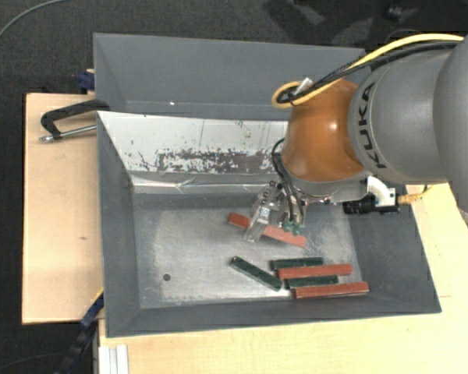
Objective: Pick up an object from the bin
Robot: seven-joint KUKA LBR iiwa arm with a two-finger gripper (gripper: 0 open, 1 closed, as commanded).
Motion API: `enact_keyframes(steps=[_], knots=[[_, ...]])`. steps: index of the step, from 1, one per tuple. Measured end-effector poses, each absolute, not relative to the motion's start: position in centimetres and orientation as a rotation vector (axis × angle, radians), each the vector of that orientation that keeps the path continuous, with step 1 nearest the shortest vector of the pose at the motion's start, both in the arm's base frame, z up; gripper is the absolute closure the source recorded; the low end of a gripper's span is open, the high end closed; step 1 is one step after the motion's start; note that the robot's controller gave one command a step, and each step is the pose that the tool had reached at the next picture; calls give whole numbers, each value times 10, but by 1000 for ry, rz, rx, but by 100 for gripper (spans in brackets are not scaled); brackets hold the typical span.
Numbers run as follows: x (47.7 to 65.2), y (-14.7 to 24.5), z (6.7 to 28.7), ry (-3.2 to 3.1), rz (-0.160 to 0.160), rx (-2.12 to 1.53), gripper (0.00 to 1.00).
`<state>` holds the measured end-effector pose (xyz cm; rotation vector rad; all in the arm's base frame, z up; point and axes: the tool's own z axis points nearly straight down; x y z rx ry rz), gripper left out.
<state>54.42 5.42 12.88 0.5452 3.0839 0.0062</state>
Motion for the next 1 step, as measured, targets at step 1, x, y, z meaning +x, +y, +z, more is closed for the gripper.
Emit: enact_keyframes(steps=[1], knots=[[546, 55, 148, 3087, 5, 544, 100]])
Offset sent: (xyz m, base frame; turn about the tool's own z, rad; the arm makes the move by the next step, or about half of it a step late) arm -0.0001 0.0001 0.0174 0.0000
